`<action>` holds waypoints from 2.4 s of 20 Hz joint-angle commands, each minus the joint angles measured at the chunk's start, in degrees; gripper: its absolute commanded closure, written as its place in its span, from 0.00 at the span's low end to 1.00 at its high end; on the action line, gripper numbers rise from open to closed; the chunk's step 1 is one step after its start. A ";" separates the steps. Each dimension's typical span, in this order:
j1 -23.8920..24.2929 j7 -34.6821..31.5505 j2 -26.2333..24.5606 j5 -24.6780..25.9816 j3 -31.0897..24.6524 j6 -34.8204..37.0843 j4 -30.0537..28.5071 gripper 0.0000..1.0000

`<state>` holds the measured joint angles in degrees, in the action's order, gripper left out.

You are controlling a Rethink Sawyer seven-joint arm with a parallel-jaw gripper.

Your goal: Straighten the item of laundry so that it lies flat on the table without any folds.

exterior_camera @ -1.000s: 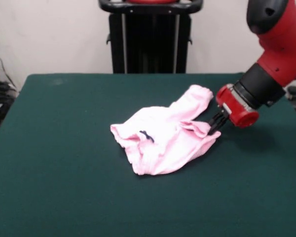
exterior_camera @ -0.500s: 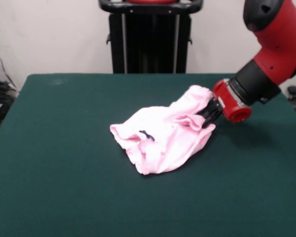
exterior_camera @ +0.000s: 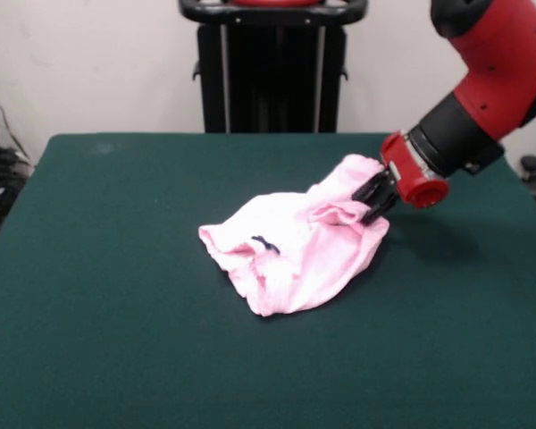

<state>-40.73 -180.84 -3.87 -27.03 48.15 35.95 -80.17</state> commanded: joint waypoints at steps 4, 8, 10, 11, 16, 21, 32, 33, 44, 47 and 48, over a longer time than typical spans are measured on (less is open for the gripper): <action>4.19 -3.42 14.24 -4.03 -13.60 -3.91 -11.28 0.00; 7.55 6.31 27.82 0.33 -14.19 -3.01 -17.72 0.00; 8.54 8.24 31.05 2.24 -13.55 -2.16 -18.43 0.00; 8.97 8.19 31.14 3.18 -13.10 -2.61 -18.17 0.00; 16.39 9.88 27.60 7.94 -16.82 -11.45 -15.20 0.00; 21.14 9.50 24.67 13.76 -20.90 -20.34 -12.96 0.00; 33.20 6.37 30.30 22.13 -37.48 -27.41 -16.78 1.00; 33.68 5.26 30.31 22.43 -38.43 -28.19 -16.81 1.00; 35.39 3.22 34.57 24.59 -43.78 -24.06 -19.72 1.00; 37.02 4.74 34.50 26.94 -44.59 -24.88 -21.13 1.00; 37.02 4.99 34.35 27.60 -44.22 -24.64 -21.42 1.00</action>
<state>-4.76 -180.84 30.72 -3.37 12.33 8.92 -94.47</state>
